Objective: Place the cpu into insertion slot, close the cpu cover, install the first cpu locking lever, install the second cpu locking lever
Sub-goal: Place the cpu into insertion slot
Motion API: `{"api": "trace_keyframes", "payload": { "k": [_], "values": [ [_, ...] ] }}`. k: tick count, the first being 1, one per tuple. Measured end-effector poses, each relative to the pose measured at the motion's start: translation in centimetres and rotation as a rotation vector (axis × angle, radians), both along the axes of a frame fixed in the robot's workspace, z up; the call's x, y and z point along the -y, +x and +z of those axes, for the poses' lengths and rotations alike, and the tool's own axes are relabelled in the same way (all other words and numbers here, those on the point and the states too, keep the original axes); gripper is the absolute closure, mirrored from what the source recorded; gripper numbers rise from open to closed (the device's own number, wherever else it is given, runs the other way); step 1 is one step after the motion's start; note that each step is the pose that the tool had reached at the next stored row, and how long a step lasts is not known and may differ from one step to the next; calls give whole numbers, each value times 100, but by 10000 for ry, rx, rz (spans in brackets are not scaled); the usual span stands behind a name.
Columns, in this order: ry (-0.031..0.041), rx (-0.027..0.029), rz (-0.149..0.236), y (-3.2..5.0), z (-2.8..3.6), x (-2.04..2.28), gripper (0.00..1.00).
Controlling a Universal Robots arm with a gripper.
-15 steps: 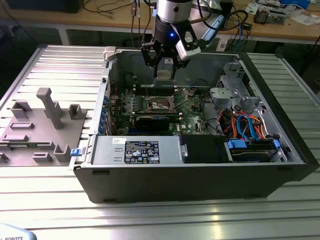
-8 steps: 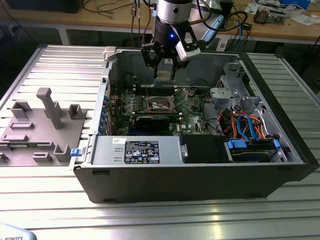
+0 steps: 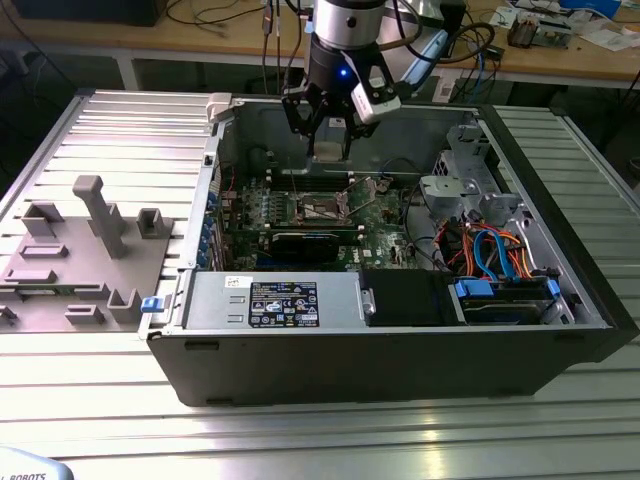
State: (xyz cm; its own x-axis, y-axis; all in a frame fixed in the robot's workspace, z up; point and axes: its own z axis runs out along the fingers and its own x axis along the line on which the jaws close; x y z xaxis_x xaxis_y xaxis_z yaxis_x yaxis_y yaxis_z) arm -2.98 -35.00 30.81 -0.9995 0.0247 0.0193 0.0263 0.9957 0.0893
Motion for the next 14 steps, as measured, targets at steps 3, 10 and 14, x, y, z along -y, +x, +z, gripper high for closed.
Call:
{"api": "trace_keyframes", "payload": {
  "k": [3, 10, 14],
  "values": [
    [-1, -1, 0, 0, -4, 0, 46],
    [-82, -1, -3, -1, -20, 0, 46],
    [-628, -1, -1, 0, -19, 0, 46]
  ]
}}
